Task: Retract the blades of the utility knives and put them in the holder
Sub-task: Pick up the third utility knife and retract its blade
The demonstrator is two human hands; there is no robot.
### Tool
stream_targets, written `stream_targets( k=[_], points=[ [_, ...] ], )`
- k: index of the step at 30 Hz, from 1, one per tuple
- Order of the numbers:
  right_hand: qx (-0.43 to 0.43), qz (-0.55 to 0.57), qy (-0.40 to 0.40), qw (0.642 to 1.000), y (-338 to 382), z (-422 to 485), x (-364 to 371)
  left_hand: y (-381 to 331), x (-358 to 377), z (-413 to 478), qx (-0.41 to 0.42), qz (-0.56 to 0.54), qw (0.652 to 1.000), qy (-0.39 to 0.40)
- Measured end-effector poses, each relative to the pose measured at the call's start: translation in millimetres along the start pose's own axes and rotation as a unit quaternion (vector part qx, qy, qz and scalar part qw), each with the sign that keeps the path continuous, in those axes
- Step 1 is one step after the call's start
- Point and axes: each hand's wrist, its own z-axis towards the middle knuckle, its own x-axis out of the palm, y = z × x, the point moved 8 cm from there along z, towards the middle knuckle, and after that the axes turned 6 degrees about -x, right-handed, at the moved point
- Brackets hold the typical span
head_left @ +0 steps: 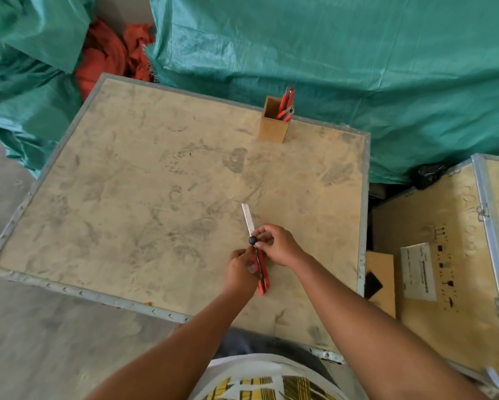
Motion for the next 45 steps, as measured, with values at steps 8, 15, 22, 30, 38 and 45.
stream_targets(
  k=[8,15,22,30,38,45],
  points=[
    [-0.01,0.158,-0.067,0.985,13,1,-24,-18,-26,10,-0.047,-0.141,0.982,0.113],
    [-0.081,0.282,-0.101,0.951,75,-16,-71,-74,-80,-3,0.037,-0.194,0.966,0.165],
    [-0.136,0.265,-0.125,0.946,122,-33,-103,-103,-107,-17,0.094,-0.224,0.959,0.144],
    [-0.136,0.186,-0.059,0.971,137,-47,-94,-113,-127,-22,0.106,-0.246,0.955,0.128],
    [-0.189,0.138,-0.026,0.972,157,-60,-86,-114,-142,-25,0.122,-0.252,0.951,0.133],
    [-0.211,0.08,-0.041,0.973,158,-71,-90,-123,-145,-36,0.142,-0.246,0.94,0.189]
  ],
)
